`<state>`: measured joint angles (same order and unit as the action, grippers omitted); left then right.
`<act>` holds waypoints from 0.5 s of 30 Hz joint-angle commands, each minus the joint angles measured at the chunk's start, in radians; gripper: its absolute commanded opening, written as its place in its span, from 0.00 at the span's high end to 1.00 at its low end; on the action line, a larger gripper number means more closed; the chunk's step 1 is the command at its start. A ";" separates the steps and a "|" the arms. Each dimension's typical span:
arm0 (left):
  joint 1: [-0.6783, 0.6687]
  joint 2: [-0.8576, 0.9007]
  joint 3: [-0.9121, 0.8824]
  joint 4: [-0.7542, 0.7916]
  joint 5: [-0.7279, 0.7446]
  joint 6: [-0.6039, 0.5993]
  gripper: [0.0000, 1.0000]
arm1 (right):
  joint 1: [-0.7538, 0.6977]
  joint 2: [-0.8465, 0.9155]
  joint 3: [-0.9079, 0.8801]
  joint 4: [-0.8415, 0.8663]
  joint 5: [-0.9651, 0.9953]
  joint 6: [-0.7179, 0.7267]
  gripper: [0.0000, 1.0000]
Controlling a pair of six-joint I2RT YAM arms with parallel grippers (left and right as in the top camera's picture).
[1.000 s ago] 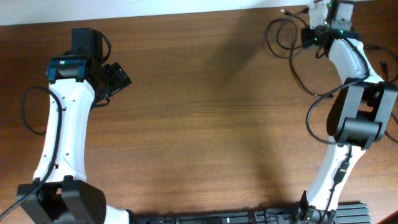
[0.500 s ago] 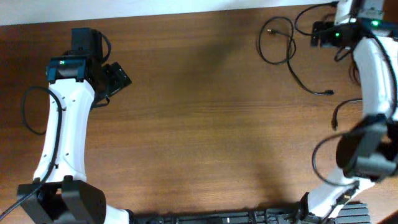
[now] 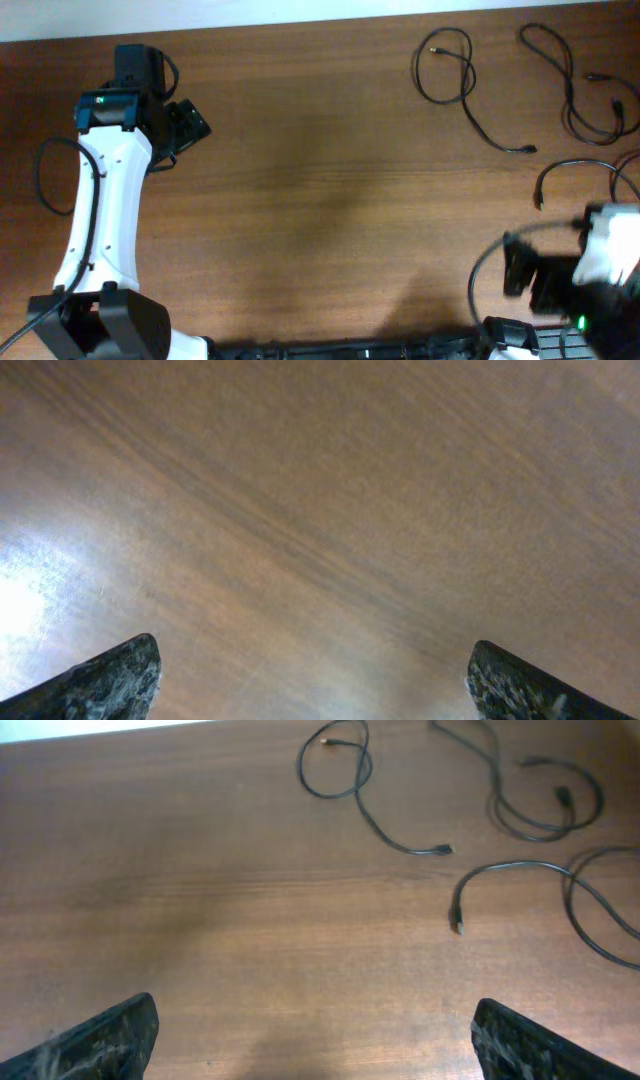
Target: Untangle cables
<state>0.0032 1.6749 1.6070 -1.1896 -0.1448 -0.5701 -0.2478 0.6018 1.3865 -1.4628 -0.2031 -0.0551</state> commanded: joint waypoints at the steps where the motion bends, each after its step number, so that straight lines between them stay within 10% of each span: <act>1: 0.006 -0.006 0.008 -0.005 -0.001 -0.013 0.01 | 0.005 -0.219 -0.120 0.014 -0.004 0.005 0.01; 15: 0.006 -0.006 0.008 -0.005 -0.001 -0.013 0.01 | 0.005 -0.303 -0.169 0.066 -0.034 0.084 0.01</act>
<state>0.0032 1.6756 1.6077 -1.1927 -0.1452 -0.5701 -0.2478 0.3058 1.2469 -1.4387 -0.2272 -0.0166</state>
